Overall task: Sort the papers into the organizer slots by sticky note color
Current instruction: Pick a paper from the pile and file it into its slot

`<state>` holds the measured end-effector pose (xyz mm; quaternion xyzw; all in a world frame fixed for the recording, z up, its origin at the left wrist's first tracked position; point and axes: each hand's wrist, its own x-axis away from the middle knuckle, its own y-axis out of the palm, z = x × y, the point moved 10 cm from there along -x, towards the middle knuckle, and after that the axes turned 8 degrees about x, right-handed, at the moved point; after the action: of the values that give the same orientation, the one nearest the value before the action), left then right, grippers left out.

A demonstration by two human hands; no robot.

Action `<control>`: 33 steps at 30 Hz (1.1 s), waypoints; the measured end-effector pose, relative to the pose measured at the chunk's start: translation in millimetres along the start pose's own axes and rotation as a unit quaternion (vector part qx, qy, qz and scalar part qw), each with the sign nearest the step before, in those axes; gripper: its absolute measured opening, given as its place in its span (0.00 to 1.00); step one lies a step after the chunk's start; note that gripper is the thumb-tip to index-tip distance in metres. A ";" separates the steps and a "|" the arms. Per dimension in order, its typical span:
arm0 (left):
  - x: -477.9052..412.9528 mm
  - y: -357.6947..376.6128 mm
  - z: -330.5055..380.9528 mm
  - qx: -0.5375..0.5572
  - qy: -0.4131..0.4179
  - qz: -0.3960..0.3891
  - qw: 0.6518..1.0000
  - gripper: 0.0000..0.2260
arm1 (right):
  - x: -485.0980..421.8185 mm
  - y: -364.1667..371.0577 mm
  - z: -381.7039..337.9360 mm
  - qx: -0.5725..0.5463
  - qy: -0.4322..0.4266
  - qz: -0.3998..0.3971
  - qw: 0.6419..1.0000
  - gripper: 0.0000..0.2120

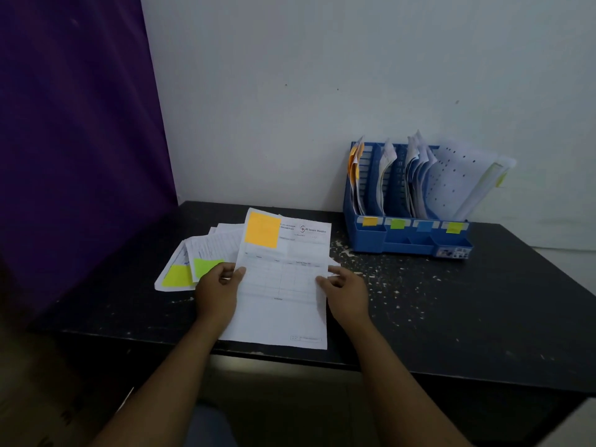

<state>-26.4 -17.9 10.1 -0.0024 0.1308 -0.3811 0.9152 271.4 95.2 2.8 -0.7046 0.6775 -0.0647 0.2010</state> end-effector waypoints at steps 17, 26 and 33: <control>7.6 -3.8 140.7 0.096 0.129 0.048 0.986 0.06 | 6.5 -84.2 -119.4 -0.101 -0.090 0.098 0.986 0.09; 19.1 -10.6 177.8 0.119 0.159 0.052 0.979 0.07 | 15.8 -120.2 -149.9 -0.151 -0.110 0.100 0.977 0.09; 22.9 -5.2 187.6 0.112 0.161 0.047 0.979 0.08 | 17.9 -125.3 -156.1 -0.167 -0.116 0.097 0.974 0.08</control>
<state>30.7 -55.5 186.3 0.1680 0.2331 -0.3449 0.8936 332.3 47.3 188.3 -0.6618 0.7160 0.1514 0.1624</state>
